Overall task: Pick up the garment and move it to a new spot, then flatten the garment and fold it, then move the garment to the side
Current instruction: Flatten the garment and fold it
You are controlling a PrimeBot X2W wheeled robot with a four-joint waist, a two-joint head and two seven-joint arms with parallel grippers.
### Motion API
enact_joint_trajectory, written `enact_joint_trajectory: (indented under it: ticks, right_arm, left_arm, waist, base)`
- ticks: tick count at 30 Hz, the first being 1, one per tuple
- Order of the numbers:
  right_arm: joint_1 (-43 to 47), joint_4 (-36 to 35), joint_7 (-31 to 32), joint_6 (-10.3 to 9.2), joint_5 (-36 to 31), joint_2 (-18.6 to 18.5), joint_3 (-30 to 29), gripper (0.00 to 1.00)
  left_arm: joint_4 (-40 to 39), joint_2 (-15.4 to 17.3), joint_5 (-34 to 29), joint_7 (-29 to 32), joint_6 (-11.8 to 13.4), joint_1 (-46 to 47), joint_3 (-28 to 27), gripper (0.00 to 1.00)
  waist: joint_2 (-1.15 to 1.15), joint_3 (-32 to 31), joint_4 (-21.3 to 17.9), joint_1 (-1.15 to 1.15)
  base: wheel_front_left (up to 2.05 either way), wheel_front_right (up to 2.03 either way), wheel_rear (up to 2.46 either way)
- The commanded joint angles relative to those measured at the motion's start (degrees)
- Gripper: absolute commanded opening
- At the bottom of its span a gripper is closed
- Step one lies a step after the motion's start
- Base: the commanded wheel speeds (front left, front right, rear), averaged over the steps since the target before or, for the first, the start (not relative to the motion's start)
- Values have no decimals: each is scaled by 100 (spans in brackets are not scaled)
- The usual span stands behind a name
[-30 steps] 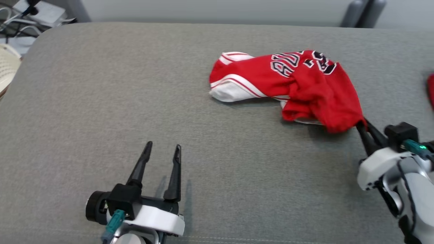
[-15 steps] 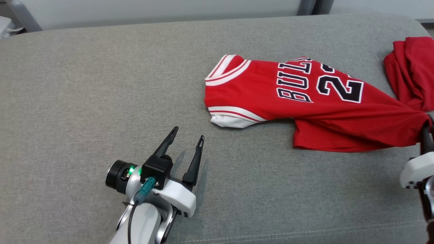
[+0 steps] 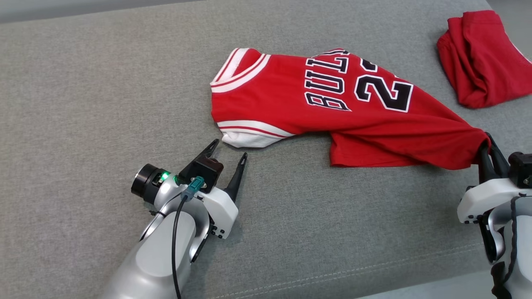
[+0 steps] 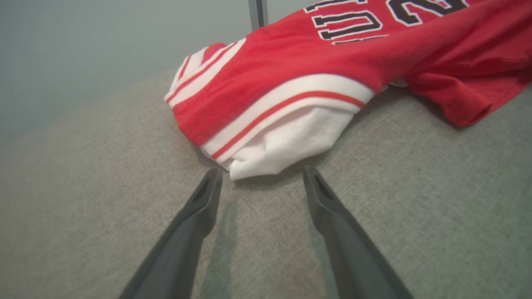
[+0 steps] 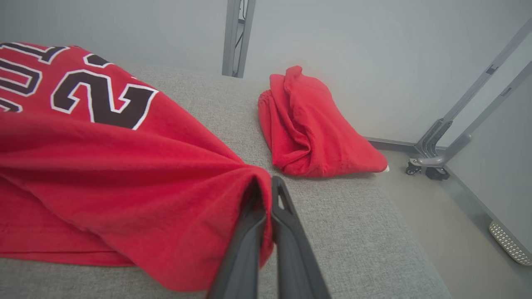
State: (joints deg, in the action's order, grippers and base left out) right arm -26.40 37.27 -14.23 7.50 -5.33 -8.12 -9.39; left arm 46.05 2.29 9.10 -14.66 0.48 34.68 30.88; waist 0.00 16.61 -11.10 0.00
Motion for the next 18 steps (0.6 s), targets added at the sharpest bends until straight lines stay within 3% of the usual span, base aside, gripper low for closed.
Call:
enact_joint_trajectory:
  ticks: [1,2,3,8,18]
  right_arm:
    - [-84,-161,-76,-1,40,-56,129,0]
    - [-97,-164,-76,-1,61,-50,161,0]
    - [-109,-165,-76,-1,82,-46,195,0]
    - [-139,-182,-76,-1,200,-29,376,0]
    - [-242,-333,-76,-1,482,-276,715,0]
  left_arm:
    - [-47,59,56,-34,-16,227,-114,99]
    - [55,59,87,-34,-15,296,-63,64]
    - [147,59,124,-34,-23,357,-15,41]
    - [428,59,264,-34,21,590,129,0]
    - [-43,81,243,-34,115,713,-91,0]
  waist:
    - [0,76,-107,0]
    - [0,93,-151,0]
    - [0,109,-193,0]
    - [0,169,-345,0]
    - [0,74,-210,0]
  base:
    - [0,0,0]
    - [0,0,0]
    - [0,0,0]
    - [0,0,0]
    - [0,0,0]
